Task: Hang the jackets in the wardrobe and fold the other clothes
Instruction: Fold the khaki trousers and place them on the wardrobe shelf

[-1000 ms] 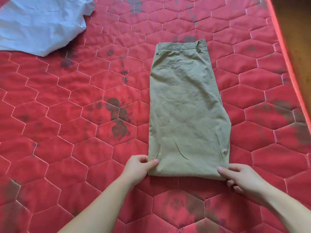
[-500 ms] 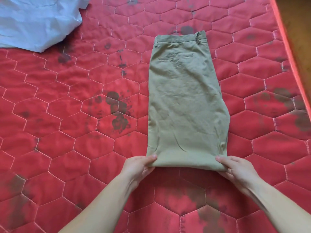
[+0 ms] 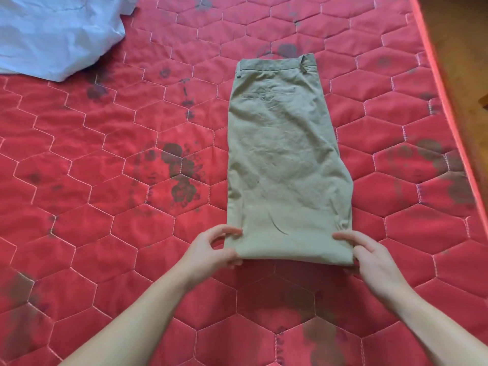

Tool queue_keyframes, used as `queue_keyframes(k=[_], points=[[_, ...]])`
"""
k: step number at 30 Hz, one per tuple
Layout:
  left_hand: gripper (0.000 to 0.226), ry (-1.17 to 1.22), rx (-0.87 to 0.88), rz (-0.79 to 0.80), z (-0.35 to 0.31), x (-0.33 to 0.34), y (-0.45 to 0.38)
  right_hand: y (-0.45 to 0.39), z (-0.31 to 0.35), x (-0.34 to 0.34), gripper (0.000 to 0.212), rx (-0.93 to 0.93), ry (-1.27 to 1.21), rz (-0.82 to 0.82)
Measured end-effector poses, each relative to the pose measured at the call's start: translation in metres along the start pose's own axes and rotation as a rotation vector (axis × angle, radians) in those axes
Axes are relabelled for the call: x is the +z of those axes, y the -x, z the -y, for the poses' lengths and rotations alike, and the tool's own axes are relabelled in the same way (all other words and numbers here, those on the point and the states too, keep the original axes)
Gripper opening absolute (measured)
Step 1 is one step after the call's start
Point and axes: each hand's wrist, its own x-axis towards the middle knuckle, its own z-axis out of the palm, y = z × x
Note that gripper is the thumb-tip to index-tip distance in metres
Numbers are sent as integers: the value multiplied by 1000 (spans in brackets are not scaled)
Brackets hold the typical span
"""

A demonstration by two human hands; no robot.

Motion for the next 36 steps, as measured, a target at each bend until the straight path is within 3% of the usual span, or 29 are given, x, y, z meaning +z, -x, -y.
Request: queue_keyframes(k=[3, 6, 10, 13, 17, 19, 21, 23, 25, 26, 28, 30, 33, 35, 36], points=[[70, -369, 20, 120, 6, -12, -3, 2, -2, -11, 61, -106, 221, 97], [70, -861, 205, 18, 18, -14, -12, 3, -5, -17, 67, -290, 709, 83], [66, -944, 313, -109, 37, -2, -15, 5, -13, -19, 73, -409, 913, 1], [48, -976, 327, -232, 44, 6, -14, 3, -17, -20, 50, -461, 901, -67], [19, -988, 553, -357, 38, -4, -19, -1, -10, -27, 22, -569, 854, -41], [15, -964, 571, -251, 31, -11, -15, 4, -5, -30, 25, -647, 844, -3], [16, -869, 480, -64, 22, -15, -4, 14, 2, -30, 24, -688, 754, 50], [17, -742, 309, 95, 8, -17, 10, 28, 16, -33, 16, -575, 612, 78], [21, -522, 247, 178, -13, -21, 19, 31, 28, -36, 10, -497, 500, 97], [20, -389, 257, 195, -24, -22, 22, 30, 33, -38, 22, -495, 437, 95], [15, -116, 255, 152, -47, -17, 22, 22, 47, -38, 55, -465, 290, 40], [20, 63, 166, 22, -57, -6, 10, 6, 54, -31, 53, -384, 164, -34], [38, 172, 46, -151, -46, 10, -8, -17, 34, -19, 43, -239, 177, -72], [51, 131, 9, -123, -24, 11, -11, -26, 8, -13, 40, -170, 220, -76], [46, 41, 2, -69, -13, 12, -6, -27, -1, -10, 47, -149, 246, -87]])
